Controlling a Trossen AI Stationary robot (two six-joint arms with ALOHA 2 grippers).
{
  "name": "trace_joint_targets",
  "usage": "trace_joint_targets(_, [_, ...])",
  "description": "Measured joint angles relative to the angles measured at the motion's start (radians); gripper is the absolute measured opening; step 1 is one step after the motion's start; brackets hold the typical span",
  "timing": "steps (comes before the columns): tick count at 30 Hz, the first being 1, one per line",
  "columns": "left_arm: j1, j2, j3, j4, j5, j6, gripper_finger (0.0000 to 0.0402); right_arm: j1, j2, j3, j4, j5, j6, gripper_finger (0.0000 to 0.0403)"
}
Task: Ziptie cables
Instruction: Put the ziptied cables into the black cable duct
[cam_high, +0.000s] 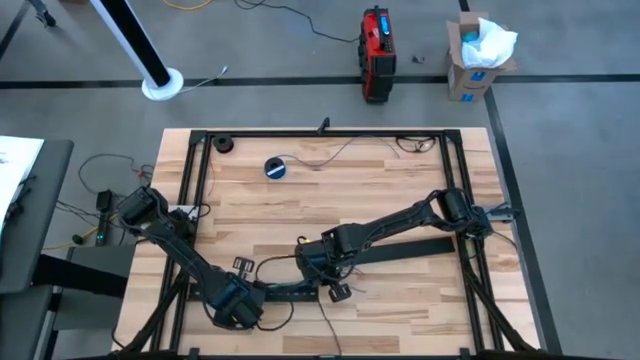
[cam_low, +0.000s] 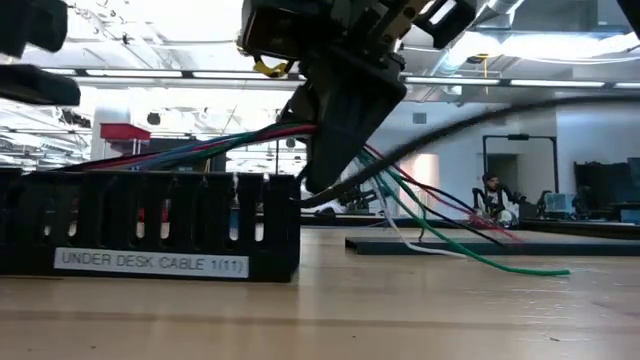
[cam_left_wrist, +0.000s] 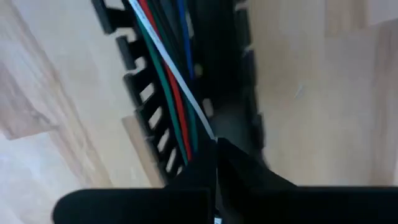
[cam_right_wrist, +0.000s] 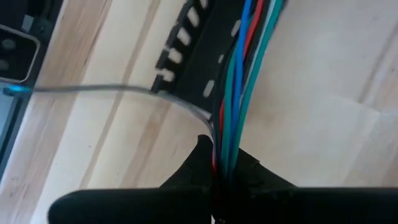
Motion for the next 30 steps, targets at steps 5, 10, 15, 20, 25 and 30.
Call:
trace_joint_targets(5, [0.004, -0.001, 0.000, 0.054, 0.005, -0.001, 0.0000, 0.025, 0.000, 0.000, -0.010, -0.005, 0.016, 0.0007])
trace_joint_targets(10, [0.043, -0.001, -0.001, 0.094, 0.013, -0.017, 0.0000, 0.048, 0.000, 0.000, -0.026, -0.015, 0.035, 0.0008])
trace_joint_targets(15, [0.091, -0.001, -0.002, 0.120, 0.001, 0.041, 0.0000, 0.056, 0.017, -0.003, -0.011, -0.038, 0.037, 0.0008])
trace_joint_targets(20, [0.118, 0.000, -0.002, 0.136, -0.004, 0.082, 0.0000, 0.051, 0.015, -0.084, 0.089, -0.039, 0.047, 0.0008])
trace_joint_targets(25, [0.126, 0.000, -0.002, 0.139, -0.004, 0.088, 0.0000, 0.030, 0.015, -0.140, 0.081, -0.039, 0.079, 0.0008])
trace_joint_targets(30, [0.126, 0.000, -0.002, 0.145, -0.005, 0.083, 0.0000, 0.023, 0.014, -0.162, 0.081, -0.083, 0.093, 0.0014])
